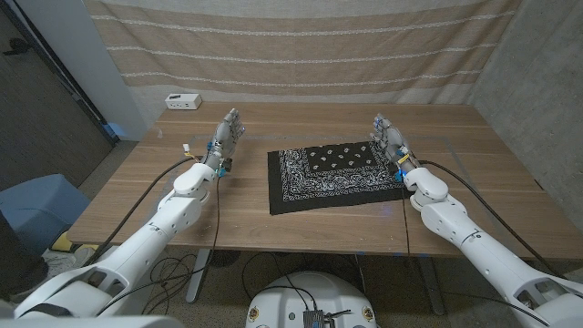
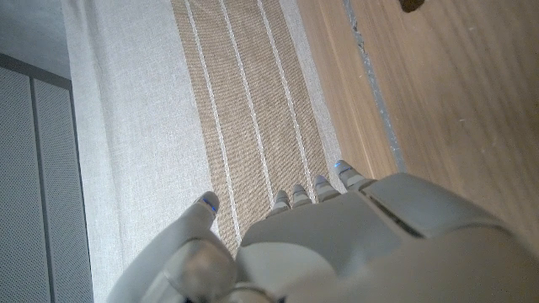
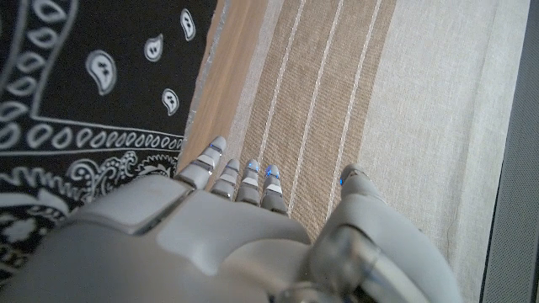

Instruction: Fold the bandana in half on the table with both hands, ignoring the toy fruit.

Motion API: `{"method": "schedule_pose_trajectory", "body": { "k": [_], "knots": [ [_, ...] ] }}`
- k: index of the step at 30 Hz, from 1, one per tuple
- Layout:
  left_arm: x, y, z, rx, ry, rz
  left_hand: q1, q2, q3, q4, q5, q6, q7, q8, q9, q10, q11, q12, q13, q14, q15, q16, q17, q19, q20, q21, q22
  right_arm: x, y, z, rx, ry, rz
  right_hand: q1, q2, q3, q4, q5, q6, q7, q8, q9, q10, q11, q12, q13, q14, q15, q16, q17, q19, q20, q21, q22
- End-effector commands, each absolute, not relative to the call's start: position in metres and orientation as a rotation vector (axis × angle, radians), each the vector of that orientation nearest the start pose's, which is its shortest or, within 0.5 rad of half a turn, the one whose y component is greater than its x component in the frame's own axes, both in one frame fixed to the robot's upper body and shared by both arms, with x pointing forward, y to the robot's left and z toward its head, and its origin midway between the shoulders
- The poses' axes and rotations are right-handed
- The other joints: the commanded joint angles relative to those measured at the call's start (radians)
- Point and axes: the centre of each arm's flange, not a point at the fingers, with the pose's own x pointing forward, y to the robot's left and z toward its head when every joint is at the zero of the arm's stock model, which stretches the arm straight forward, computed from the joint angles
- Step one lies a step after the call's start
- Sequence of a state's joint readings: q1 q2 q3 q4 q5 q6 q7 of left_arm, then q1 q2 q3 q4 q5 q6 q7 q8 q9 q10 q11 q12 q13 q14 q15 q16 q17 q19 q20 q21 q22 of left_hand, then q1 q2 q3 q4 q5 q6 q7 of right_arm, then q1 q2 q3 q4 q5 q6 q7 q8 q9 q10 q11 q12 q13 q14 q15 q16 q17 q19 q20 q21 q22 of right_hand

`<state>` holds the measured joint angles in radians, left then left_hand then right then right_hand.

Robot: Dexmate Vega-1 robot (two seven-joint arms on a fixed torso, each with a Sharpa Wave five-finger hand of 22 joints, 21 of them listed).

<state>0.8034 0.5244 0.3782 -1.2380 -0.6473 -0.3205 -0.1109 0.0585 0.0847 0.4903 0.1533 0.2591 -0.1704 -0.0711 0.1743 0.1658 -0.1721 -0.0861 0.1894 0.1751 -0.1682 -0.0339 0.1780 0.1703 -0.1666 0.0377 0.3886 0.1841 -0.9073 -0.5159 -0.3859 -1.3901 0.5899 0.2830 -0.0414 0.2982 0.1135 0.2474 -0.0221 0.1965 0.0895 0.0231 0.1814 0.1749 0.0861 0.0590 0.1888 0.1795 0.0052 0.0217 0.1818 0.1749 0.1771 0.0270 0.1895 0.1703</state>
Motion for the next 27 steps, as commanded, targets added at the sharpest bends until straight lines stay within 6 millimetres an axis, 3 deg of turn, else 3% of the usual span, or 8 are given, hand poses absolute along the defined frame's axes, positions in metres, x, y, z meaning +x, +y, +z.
{"method": "schedule_pose_trajectory", "body": {
  "k": [1, 2, 7, 12, 15, 19, 21, 27],
  "knots": [
    [0.663, 0.314, -0.015, 0.133, -0.633, -0.303, -0.002, 0.059, 0.006, 0.001, 0.006, -0.165, -0.002, 0.005, 0.004, -0.163, -0.009, 0.007, 0.003, -0.189, -0.010, 0.004, 0.003, -0.085, -0.001, 0.003, 0.003, 0.588, -0.228, -0.021, -0.041, -0.688, 0.158, 0.010, 0.001, 0.004, -0.001, 0.006, 0.012, -0.001, 0.006, 0.003, 0.010, 0.001, 0.005, 0.005, 0.001, 0.007, 0.007, 0.004, 0.008, 0.000, 0.007, 0.003],
    [0.663, 0.312, -0.013, 0.144, -0.639, -0.307, -0.002, 0.059, 0.006, 0.001, 0.006, -0.165, -0.003, 0.005, 0.004, -0.162, 0.003, 0.007, 0.003, -0.189, -0.010, 0.004, 0.003, -0.085, -0.002, 0.002, 0.003, 0.587, -0.229, -0.018, -0.046, -0.696, 0.153, 0.010, 0.000, 0.004, -0.001, 0.005, 0.013, -0.002, 0.006, 0.003, 0.011, 0.000, 0.006, 0.005, 0.001, 0.005, 0.007, 0.004, 0.009, 0.000, 0.007, 0.003],
    [0.660, 0.308, -0.011, 0.192, -0.655, -0.297, 0.000, 0.058, 0.006, -0.001, 0.006, -0.146, -0.001, 0.011, 0.005, -0.144, 0.001, 0.013, 0.003, -0.173, -0.008, 0.009, 0.003, -0.076, 0.000, 0.002, 0.002, 0.587, -0.233, -0.012, -0.061, -0.699, 0.149, 0.007, -0.003, 0.002, -0.001, 0.005, 0.019, -0.002, 0.008, 0.003, 0.017, 0.002, 0.008, 0.005, 0.008, 0.006, 0.010, 0.005, 0.013, -0.001, 0.009, 0.003],
    [0.656, 0.298, -0.009, 0.275, -0.696, -0.263, 0.010, 0.052, 0.009, -0.011, 0.004, -0.062, -0.002, 0.028, 0.005, -0.075, 0.007, 0.031, 0.004, -0.108, 0.014, 0.019, 0.001, -0.030, 0.032, 0.007, 0.001, 0.593, -0.244, -0.013, -0.063, -0.680, 0.142, 0.004, -0.002, 0.002, -0.003, 0.004, 0.032, -0.004, 0.012, 0.004, 0.027, 0.003, 0.010, 0.005, 0.024, 0.024, 0.015, 0.006, 0.021, 0.011, 0.011, 0.003],
    [0.656, 0.290, -0.006, 0.321, -0.718, -0.258, 0.022, 0.049, 0.013, -0.020, 0.001, -0.005, -0.001, 0.034, 0.006, -0.020, 0.020, 0.041, 0.004, -0.073, 0.015, 0.017, 0.000, -0.008, 0.004, 0.006, 0.000, 0.596, -0.250, -0.013, -0.085, -0.669, 0.138, 0.010, 0.000, 0.007, -0.009, 0.005, 0.042, -0.005, 0.014, 0.004, 0.036, 0.007, 0.012, 0.006, 0.040, 0.032, 0.019, 0.005, 0.028, 0.017, 0.013, 0.004],
    [0.653, 0.278, -0.004, 0.399, -0.748, -0.248, 0.030, 0.049, 0.016, -0.026, -0.002, 0.034, -0.001, 0.037, 0.006, 0.010, 0.026, 0.044, 0.004, -0.052, 0.019, 0.017, 0.000, -0.004, -0.007, 0.001, 0.000, 0.601, -0.258, -0.011, -0.107, -0.657, 0.128, 0.019, 0.005, 0.013, -0.016, 0.005, 0.052, -0.007, 0.016, 0.004, 0.044, 0.009, 0.014, 0.006, 0.047, 0.038, 0.019, 0.004, 0.031, 0.030, 0.014, 0.004],
    [0.651, 0.272, -0.003, 0.444, -0.768, -0.237, 0.036, 0.047, 0.018, -0.032, -0.005, 0.057, -0.006, 0.037, 0.006, 0.026, 0.040, 0.045, 0.004, -0.033, 0.031, 0.018, -0.001, 0.003, 0.001, -0.001, 0.000, 0.603, -0.261, -0.008, -0.130, -0.653, 0.122, 0.024, 0.007, 0.016, -0.020, 0.005, 0.056, -0.009, 0.017, 0.004, 0.045, 0.009, 0.013, 0.006, 0.049, 0.041, 0.019, 0.004, 0.032, 0.033, 0.013, 0.004],
    [0.643, 0.262, -0.003, 0.544, -0.808, -0.206, 0.052, 0.044, 0.024, -0.046, -0.013, 0.097, -0.010, 0.037, 0.006, 0.063, 0.044, 0.049, 0.004, 0.000, 0.048, 0.019, -0.001, 0.021, 0.028, -0.001, 0.000, 0.610, -0.269, 0.000, -0.194, -0.627, 0.095, 0.040, 0.017, 0.027, -0.032, 0.004, 0.070, -0.015, 0.020, 0.004, 0.053, 0.010, 0.014, 0.006, 0.052, 0.041, 0.018, 0.004, 0.031, 0.043, 0.012, 0.004]
  ]
}}
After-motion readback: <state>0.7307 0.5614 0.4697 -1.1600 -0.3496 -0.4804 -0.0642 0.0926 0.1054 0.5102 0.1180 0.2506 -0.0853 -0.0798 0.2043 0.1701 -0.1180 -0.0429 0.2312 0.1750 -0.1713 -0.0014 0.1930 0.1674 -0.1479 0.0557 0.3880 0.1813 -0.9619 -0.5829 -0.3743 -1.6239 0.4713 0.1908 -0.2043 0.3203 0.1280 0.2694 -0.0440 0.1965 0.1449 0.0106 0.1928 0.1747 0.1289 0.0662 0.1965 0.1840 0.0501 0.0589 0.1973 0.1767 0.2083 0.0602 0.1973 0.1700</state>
